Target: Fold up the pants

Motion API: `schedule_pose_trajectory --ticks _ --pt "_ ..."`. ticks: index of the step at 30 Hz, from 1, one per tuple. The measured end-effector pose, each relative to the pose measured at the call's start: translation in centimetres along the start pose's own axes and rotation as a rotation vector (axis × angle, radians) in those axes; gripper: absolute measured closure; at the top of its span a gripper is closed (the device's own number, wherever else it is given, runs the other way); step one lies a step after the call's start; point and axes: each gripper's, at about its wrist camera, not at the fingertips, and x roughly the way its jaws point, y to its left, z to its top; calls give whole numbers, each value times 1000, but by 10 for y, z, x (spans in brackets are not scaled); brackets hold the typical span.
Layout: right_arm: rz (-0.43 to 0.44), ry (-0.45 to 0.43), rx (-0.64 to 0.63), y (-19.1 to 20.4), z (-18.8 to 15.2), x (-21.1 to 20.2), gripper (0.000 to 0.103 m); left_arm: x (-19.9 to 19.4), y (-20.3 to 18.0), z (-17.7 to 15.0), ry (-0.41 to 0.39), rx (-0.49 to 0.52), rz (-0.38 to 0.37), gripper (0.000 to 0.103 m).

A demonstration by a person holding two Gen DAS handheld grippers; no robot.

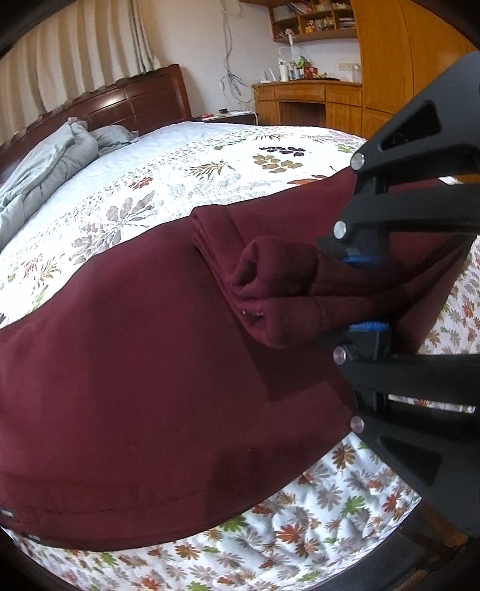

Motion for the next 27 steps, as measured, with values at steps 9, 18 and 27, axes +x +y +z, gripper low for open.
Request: schedule_pose_trajectory --ticks 9,18,27 --pt "346 -165 369 -49 -40 -64 59 -20 -44 -9 -60 177 101 12" --pt "536 -71 1085 -187 -207 6 97 56 -196 -71 206 275 -270 12" --pt "657 -60 1055 -182 -219 29 95 88 -253 -111 317 331 -358 12"
